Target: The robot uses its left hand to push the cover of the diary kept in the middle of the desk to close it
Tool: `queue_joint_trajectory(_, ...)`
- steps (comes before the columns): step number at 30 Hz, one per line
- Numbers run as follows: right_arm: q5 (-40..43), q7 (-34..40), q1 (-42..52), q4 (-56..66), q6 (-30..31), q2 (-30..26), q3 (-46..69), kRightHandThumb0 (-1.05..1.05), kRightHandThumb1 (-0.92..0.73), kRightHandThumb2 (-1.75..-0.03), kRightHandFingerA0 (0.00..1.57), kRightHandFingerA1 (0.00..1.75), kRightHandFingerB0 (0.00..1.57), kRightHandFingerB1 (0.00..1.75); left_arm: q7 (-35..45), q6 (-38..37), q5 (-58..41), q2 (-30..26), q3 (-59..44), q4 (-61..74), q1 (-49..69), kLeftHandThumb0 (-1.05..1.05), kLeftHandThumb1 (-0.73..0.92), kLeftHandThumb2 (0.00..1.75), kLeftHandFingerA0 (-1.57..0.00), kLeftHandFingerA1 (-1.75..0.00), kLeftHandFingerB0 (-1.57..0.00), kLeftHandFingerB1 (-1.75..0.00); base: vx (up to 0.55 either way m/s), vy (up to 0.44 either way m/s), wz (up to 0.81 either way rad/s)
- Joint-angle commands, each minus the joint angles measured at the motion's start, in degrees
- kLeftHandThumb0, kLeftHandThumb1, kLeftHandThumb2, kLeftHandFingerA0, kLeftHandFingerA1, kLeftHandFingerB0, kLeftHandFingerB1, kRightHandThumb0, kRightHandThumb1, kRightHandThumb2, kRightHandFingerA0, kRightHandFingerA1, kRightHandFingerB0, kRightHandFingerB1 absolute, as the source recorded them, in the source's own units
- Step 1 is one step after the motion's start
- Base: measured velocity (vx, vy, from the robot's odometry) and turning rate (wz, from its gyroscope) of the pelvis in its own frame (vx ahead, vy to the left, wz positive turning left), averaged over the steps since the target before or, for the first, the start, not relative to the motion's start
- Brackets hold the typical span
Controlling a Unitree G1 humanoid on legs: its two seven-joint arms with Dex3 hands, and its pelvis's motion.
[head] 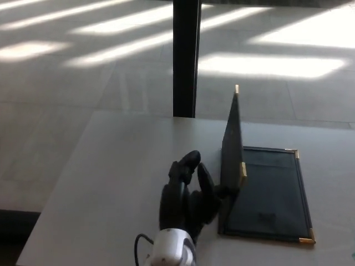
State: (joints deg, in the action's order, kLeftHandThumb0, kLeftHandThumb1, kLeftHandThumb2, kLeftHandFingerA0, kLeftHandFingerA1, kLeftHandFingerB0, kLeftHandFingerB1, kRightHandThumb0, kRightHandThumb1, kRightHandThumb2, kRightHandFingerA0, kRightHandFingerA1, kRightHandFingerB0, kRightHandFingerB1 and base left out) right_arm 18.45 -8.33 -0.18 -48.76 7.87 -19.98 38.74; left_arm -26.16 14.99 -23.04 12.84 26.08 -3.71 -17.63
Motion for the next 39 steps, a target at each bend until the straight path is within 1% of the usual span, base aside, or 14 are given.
queue_joint_trajectory(1,2.41,0.25,0.18,2.41,2.38,-1.14,0.44,-0.67,-0.9,-0.66,0.48,0.67,0.41,0.45,11.2,-10.24,21.44,18.1,29.8,-10.78,-21.05,-0.95,0.92,0.88,0.0,-0.79,0.0,-0.69,0.03,-0.009,-0.1)
queue_joint_trajectory(4,1.77,2.59,-0.42,2.77,3.18,-1.12,0.3,-0.59,-0.86,-0.66,0.48,0.72,0.39,0.49,9.94,-10.72,23.61,17.19,31.6,-11.18,-23.34,-1.0,0.92,0.84,-0.11,-0.89,-0.03,-0.69,0.0,0.0,0.0)
queue_joint_trajectory(5,-1.37,4.26,0.14,3.5,2.12,-1.42,-1.94,-0.52,-0.79,-0.64,0.53,0.74,0.47,0.52,11.22,-11.26,25.75,16.32,33.92,-12.05,-25.74,-0.99,0.87,1.3,-0.07,-0.74,-0.01,-0.54,0.0,0.0,0.0)
queue_joint_trajectory(6,-2.39,1.5,0.96,3.54,0.48,-2.0,-3.39,-0.53,-0.85,-0.65,0.49,0.89,0.39,0.52,11.71,-12.16,26.16,16.19,34.73,-12.53,-26.42,-1.05,0.92,0.9,-0.03,-0.82,0.0,-0.62,0.0,0.0,0.0)
queue_joint_trajectory(9,-14.19,-12.2,4.85,-2.75,-19.68,-7.9,-15.65,-0.5,-0.92,-0.68,0.41,0.57,0.37,0.4,12.45,-12.49,28.25,14.91,37.38,-12.28,-27.87,-1.02,0.92,0.82,-0.01,-0.82,0.0,-0.57,0.0,0.0,0.0)
queue_joint_trajectory(10,-14.06,-12.13,4.75,-2.85,-19.77,-7.99,-15.99,-0.5,-0.92,-0.68,0.41,0.57,0.37,0.4,12.94,-13.05,28.87,14.36,38.88,-12.72,-27.43,-0.9,0.81,1.3,0.0,-0.47,-0.04,-0.3,0.0,0.0,0.0)
queue_joint_trajectory(14,-13.26,-11.87,4.67,-3.57,-20.53,-8.34,-17.27,-0.5,-0.92,-0.68,0.41,0.57,0.37,0.4,13.74,-11.07,33.65,12.05,44.74,-14.53,-28.32,-1.01,0.91,1.29,0.0,-0.12,0.0,0.0,0.0,0.0,0.0)
queue_joint_trajectory(17,-12.72,-11.69,4.86,-4.04,-21.09,-8.25,-17.81,-0.5,-0.92,-0.68,0.41,0.57,0.37,0.4,14.2,-12.36,35.52,8.57,45.61,-18.07,-27.81,-1.05,0.92,1.0,0.0,-0.2,0.0,-0.03,0.0,0.0,0.0)
queue_joint_trajectory(18,-12.59,-11.69,4.93,-4.15,-21.19,-8.29,-17.83,-0.5,-0.92,-0.68,0.41,0.57,0.37,0.4,14.21,-13.36,34.55,7.67,44.35,-18.01,-26.74,-1.05,0.89,1.28,-0.02,-0.4,-0.01,-0.33,0.0,0.0,0.0)
queue_joint_trajectory(22,-11.64,-11.61,5.15,-5.27,-22.21,-8.46,-18.38,-0.5,-0.92,-0.68,0.41,0.57,0.37,0.4,15.1,-15.58,32.3,4.54,39.5,-16.06,-24.85,-1.05,0.82,1.17,-0.21,-0.57,-0.16,-0.52,0.0,0.0,0.0)
queue_joint_trajectory(23,2.69,-1.27,1.04,0.96,-1.0,-3.81,-6.0,-0.68,-0.92,-0.67,0.57,0.73,0.56,0.51,14.83,-15.54,32.81,3.66,38.49,-16.01,-25.54,-0.94,0.83,1.28,-0.03,-0.55,-0.04,-0.44,0.0,0.0,0.0)
queue_joint_trajectory(34,3.83,-2.67,0.72,-0.8,-0.06,-2.76,-2.16,-0.71,-0.92,-0.68,0.61,0.72,0.59,0.5,12.98,-17.06,29.92,-4.31,21.81,-12.56,-30.5,-0.95,0.88,1.29,-0.11,-0.61,-0.01,-0.49,0.0,0.0,0.0)
queue_joint_trajectory(36,3.92,-2.42,1.13,0.8,0.66,-2.18,-1.68,-0.71,-0.92,-0.68,0.61,0.74,0.61,0.52,12.39,-16.8,29.45,-5.96,16.73,-11.39,-31.55,-0.38,0.53,1.16,-0.02,-0.54,-0.03,-0.53,0.0,0.0,0.0)
queue_joint_trajectory(39,3.74,-2.48,1.63,1.72,1.03,-1.89,-1.51,-0.71,-0.92,-0.68,0.61,0.74,0.61,0.52,13.35,-16.81,29.97,-5.71,14.75,-11.17,-31.27,-0.38,0.53,1.16,-0.02,-0.54,-0.03,-0.53,0.0,0.0,0.0)
